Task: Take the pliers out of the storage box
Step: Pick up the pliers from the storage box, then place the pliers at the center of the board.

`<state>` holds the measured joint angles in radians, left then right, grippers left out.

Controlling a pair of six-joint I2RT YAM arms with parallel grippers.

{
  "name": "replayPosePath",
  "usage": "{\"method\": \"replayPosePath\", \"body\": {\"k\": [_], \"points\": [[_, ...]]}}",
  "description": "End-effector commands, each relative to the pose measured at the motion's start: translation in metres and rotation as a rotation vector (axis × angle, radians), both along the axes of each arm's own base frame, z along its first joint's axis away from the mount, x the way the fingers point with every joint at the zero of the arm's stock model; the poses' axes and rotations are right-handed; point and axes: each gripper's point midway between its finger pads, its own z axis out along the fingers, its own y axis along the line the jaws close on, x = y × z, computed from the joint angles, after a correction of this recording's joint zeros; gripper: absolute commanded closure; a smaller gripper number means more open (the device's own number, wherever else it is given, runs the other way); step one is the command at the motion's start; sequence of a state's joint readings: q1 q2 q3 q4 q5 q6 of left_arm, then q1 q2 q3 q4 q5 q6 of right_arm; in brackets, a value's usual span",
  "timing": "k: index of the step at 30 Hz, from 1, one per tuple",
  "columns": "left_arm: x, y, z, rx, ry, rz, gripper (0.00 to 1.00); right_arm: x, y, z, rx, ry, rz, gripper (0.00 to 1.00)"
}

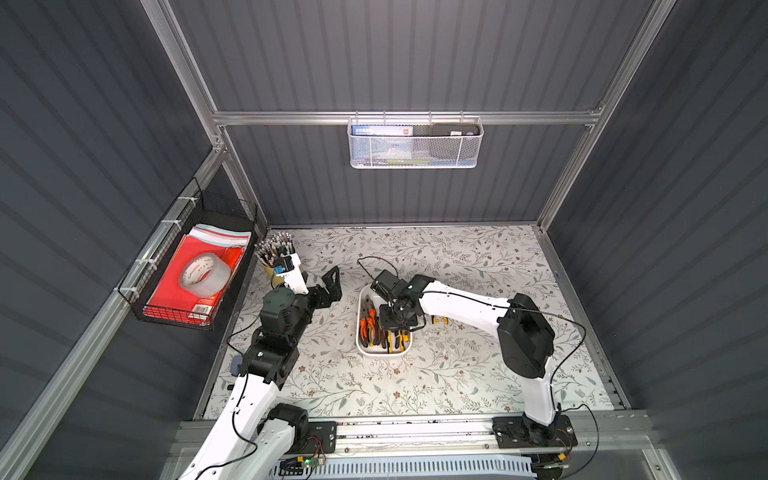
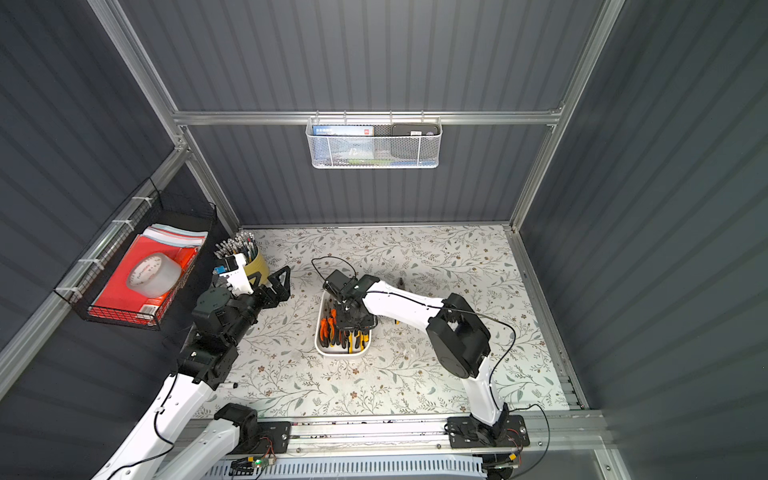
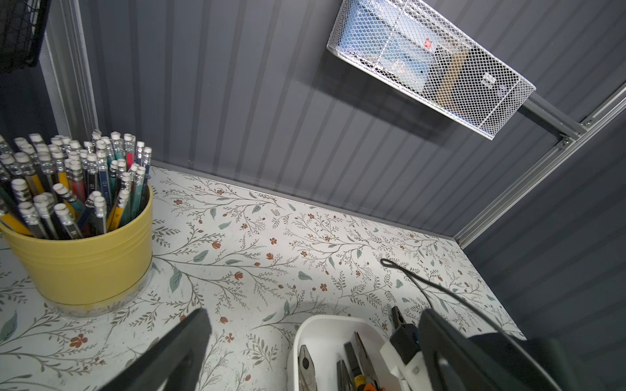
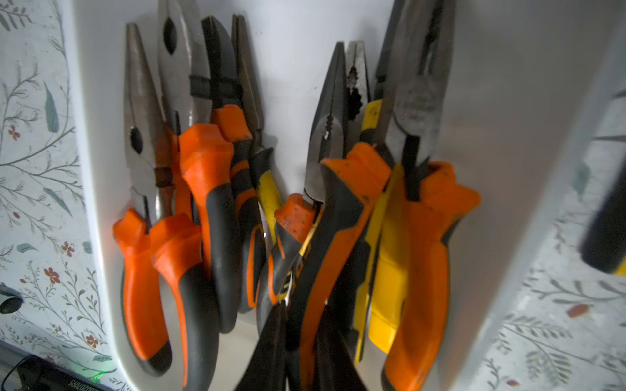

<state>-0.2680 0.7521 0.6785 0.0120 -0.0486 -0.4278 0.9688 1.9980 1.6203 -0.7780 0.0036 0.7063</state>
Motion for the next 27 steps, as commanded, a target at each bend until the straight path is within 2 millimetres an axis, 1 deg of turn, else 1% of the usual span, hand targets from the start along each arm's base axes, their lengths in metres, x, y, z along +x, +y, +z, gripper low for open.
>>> {"method": "replayPosePath", "body": {"k": [1, 4, 7, 11, 14, 16, 19, 20, 22, 24, 27], "points": [[-0.002, 0.0, 0.006, -0.009, -0.026, -0.001, 0.01, 0.024, -0.012, 0.058, 0.009, -0.176, -0.026, 1.0], [-0.002, 0.0, 0.006, -0.009, -0.024, -0.001, 0.01, 0.029, -0.023, 0.075, -0.001, -0.216, -0.039, 1.0], [-0.001, 0.0, 0.005, -0.01, -0.022, -0.003, 0.01, 0.036, -0.043, 0.083, -0.02, -0.236, -0.066, 1.0], [-0.001, -0.001, 0.004, -0.009, -0.019, -0.005, 0.01, 0.05, -0.081, 0.083, -0.028, -0.242, -0.1, 1.0], [0.0, -0.002, 0.004, -0.009, -0.019, -0.008, 0.01, 0.061, -0.111, 0.078, 0.009, -0.241, -0.125, 1.0], [0.0, -0.002, 0.004, -0.01, -0.019, -0.009, 0.01, 0.065, -0.135, 0.067, 0.014, -0.228, -0.157, 1.0], [0.0, -0.001, 0.004, -0.009, -0.018, -0.006, 0.01, 0.067, -0.163, 0.049, -0.013, -0.221, -0.171, 1.0], [0.0, -0.001, 0.003, -0.009, -0.016, -0.006, 0.01, 0.067, -0.17, 0.042, -0.035, -0.22, -0.167, 1.0], [0.001, -0.001, 0.003, -0.008, -0.016, -0.005, 0.01, 0.063, -0.188, 0.021, -0.114, -0.193, -0.172, 1.0], [0.001, -0.001, 0.002, -0.008, -0.013, -0.006, 0.01, 0.059, -0.202, 0.0, -0.186, -0.16, -0.167, 1.0], [0.001, -0.002, 0.003, -0.008, -0.014, -0.006, 0.01, 0.054, -0.213, -0.03, -0.26, -0.12, -0.146, 1.0]]}}
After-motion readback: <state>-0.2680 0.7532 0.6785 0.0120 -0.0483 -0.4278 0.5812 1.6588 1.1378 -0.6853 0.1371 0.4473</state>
